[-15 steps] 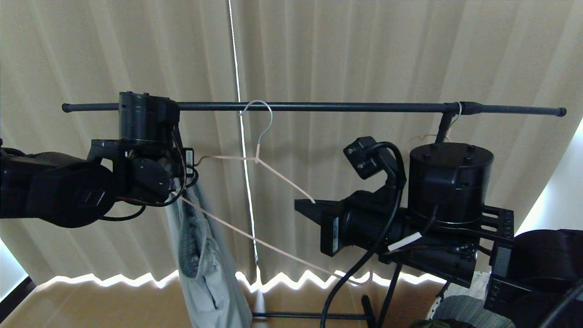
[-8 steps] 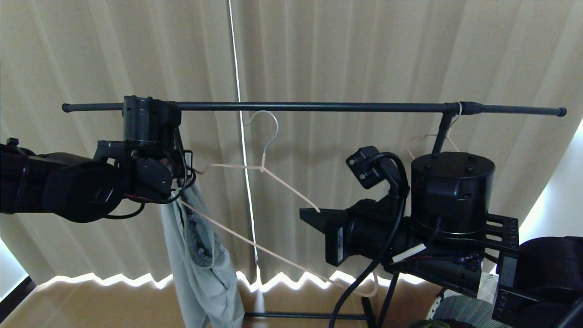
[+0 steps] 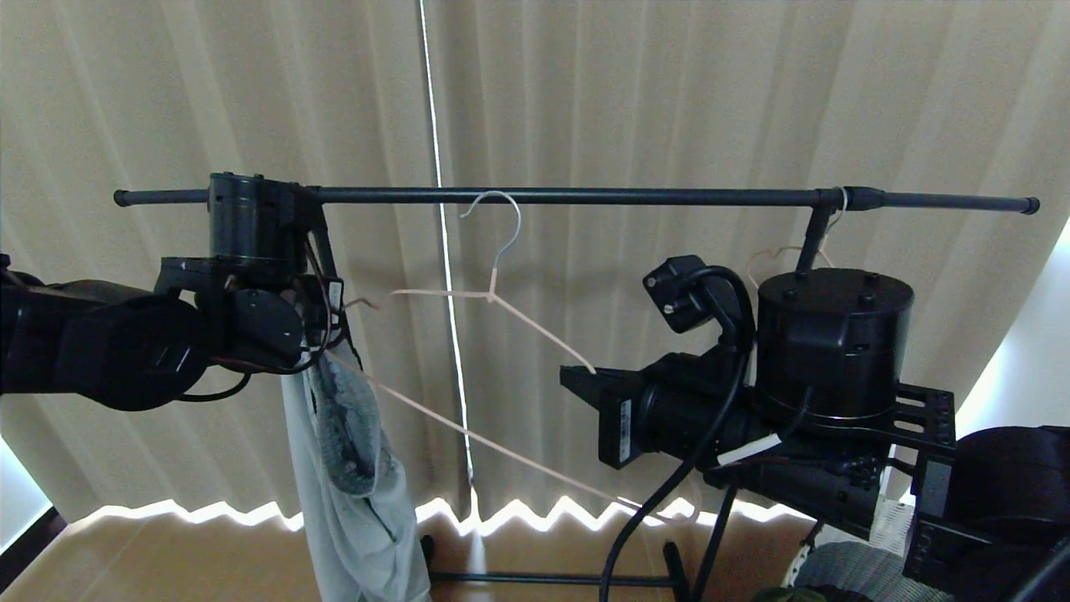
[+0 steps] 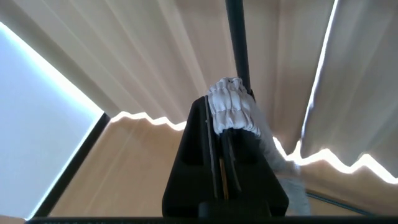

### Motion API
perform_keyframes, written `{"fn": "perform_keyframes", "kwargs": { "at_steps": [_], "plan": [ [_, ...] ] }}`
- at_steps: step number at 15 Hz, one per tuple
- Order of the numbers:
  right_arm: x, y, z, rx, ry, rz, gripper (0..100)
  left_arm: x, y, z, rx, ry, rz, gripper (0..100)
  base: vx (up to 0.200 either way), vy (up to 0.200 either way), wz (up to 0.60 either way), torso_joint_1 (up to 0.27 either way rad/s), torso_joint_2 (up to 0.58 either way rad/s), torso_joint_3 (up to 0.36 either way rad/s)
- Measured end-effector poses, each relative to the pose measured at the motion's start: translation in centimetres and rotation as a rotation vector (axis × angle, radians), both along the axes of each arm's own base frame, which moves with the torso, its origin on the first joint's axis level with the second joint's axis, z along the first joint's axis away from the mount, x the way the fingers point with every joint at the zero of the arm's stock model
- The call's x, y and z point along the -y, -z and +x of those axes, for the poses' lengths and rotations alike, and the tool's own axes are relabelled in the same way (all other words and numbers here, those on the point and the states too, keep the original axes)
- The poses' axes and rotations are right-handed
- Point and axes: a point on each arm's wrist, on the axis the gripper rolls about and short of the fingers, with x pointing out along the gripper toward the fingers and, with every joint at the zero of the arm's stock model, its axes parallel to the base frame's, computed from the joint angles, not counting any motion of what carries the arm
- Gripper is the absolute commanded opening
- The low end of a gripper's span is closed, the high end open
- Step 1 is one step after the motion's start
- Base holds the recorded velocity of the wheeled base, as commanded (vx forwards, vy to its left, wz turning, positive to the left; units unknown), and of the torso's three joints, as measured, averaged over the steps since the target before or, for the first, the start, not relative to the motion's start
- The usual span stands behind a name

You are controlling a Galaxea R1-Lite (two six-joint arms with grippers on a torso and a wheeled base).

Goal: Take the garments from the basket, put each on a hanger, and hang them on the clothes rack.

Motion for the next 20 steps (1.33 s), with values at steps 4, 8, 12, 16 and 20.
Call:
{"fn": "perform_keyframes", "kwargs": {
  "at_steps": [4, 8, 12, 16, 20],
  "plan": [
    [-0.9, -0.3, 0.9, 0.018, 0.019, 0.013, 0, 1.0, -0.4, -0.8, 0.01, 0.035, -0.005, 0, 0.0, 0.0, 0.0, 0.0, 0.0, 0.0],
    [-1.9, 0.1, 1.7, 0.021, 0.034, 0.008, 0, 1.7, -1.0, -1.6, 0.02, 0.065, -0.007, 0, 0.0, 0.0, 0.0, 0.0, 0.0, 0.0],
    [-3.8, 1.5, 1.2, 0.008, 0.038, -0.027, 0, 1.6, -1.8, -2.2, 0.025, 0.07, -0.004, 0, 0.0, 0.0, 0.0, 0.0, 0.0, 0.0],
    [-4.9, 2.4, 1.5, 0.008, 0.074, -0.052, 0, 1.2, -2.2, -3.3, -0.001, 0.071, 0.007, 0, 0.0, 0.0, 0.0, 0.0, 0.0, 0.0],
    [-5.6, 2.3, 2.4, 0.029, 0.13, -0.049, 0, 1.2, -2.6, -5.6, -0.014, 0.103, 0.011, 0, 0.0, 0.0, 0.0, 0.0, 0.0, 0.0]
  ]
}}
